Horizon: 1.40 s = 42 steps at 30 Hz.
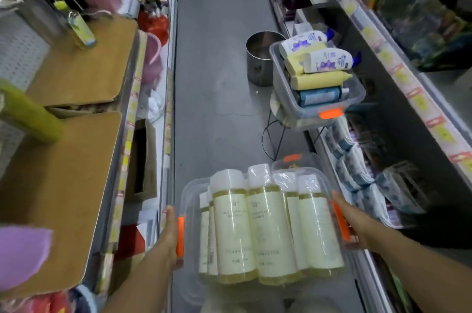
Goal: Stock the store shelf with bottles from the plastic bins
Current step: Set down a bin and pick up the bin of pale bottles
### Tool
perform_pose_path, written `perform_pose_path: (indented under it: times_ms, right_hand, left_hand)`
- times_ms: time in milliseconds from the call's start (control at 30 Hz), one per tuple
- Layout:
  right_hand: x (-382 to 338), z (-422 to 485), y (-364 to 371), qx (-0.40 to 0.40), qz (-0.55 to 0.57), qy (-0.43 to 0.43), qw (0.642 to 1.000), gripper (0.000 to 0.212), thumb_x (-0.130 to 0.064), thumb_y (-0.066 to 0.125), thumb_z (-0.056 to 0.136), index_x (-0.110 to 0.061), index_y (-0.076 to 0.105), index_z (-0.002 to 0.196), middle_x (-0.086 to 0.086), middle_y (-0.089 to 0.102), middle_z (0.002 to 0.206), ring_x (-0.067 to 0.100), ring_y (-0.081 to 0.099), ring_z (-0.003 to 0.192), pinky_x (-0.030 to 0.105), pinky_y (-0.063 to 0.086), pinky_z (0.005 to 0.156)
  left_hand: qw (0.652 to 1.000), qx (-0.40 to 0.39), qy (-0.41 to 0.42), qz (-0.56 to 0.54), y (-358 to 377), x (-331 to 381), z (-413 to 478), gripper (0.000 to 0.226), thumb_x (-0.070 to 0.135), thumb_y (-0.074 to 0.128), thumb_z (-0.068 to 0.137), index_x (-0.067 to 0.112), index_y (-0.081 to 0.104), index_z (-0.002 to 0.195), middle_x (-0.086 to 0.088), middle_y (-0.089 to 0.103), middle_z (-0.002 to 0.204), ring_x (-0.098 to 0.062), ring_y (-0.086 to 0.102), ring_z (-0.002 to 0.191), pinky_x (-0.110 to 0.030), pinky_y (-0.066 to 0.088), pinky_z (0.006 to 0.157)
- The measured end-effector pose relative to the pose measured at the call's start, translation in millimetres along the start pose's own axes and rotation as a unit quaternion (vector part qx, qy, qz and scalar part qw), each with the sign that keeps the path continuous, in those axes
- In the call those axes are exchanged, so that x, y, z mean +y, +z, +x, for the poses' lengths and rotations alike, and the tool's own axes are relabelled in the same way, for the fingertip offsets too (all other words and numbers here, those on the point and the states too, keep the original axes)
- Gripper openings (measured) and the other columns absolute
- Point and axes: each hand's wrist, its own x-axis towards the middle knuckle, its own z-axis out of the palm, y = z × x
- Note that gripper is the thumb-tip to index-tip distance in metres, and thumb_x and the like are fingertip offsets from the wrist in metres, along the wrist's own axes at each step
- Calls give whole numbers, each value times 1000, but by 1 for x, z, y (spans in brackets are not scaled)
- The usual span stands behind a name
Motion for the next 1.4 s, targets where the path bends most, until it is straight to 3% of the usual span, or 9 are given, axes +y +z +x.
perform_pose_path:
  times_ms: [167,333,500,800,900,967,1067,1200,1400]
  right_hand:
    - [-78,21,49,-9,12,27,1000,76,-85,48,74,-15,63,99,11,66,95,29,60,88,37,48,70]
    - [-167,49,81,-18,22,21,999,67,-82,42,81,-16,54,74,7,55,62,24,54,64,36,49,73]
    - [-263,96,105,-28,31,18,999,75,-81,44,81,-10,58,101,12,63,78,27,58,73,36,48,69]
    - [-456,165,128,-15,34,28,999,86,-85,48,74,-7,61,106,17,67,98,33,63,88,43,53,81]
    - [-512,194,133,6,39,32,999,97,-97,55,41,-17,61,95,10,66,83,29,62,75,44,52,78]
    - [-548,206,137,7,44,23,999,84,-93,52,58,-16,62,91,9,66,80,28,62,73,41,51,76]
    - [-605,223,145,44,55,27,997,92,-86,48,73,-10,59,124,17,69,102,31,66,84,41,54,73]
    - [-656,260,152,58,95,47,993,134,-100,45,45,-9,42,145,16,62,124,31,65,85,33,52,56]
    - [-721,294,161,86,187,104,973,72,-78,44,82,-10,61,98,15,64,93,30,59,77,41,50,74]
  left_hand:
    - [998,38,34,29,-16,107,26,85,76,29,91,0,66,99,-16,66,52,-32,65,60,-27,48,36]
    - [998,32,43,36,-10,207,49,83,77,27,90,3,59,73,-13,60,42,-23,57,27,-24,41,25]
    - [999,25,33,19,2,302,92,81,78,33,88,3,66,84,-18,65,50,-31,62,36,-33,48,31]
    - [996,88,-15,2,25,458,194,113,98,46,53,6,67,115,-22,74,98,-41,71,91,-56,55,88]
    - [996,88,-7,-6,40,517,201,108,96,45,60,6,65,115,-21,74,95,-39,70,89,-57,52,94]
    - [996,89,12,-14,56,563,191,93,89,41,75,4,60,109,-15,67,81,-31,62,74,-49,49,96]
    - [996,83,32,6,79,630,196,83,82,40,83,6,61,107,-13,57,76,-27,51,69,-44,46,87]
    - [995,60,48,69,108,720,231,71,73,41,91,5,61,95,-14,59,82,-30,53,74,-45,46,87]
    - [984,22,54,171,170,861,287,77,81,37,86,10,61,104,-14,66,88,-28,59,81,-41,48,86]
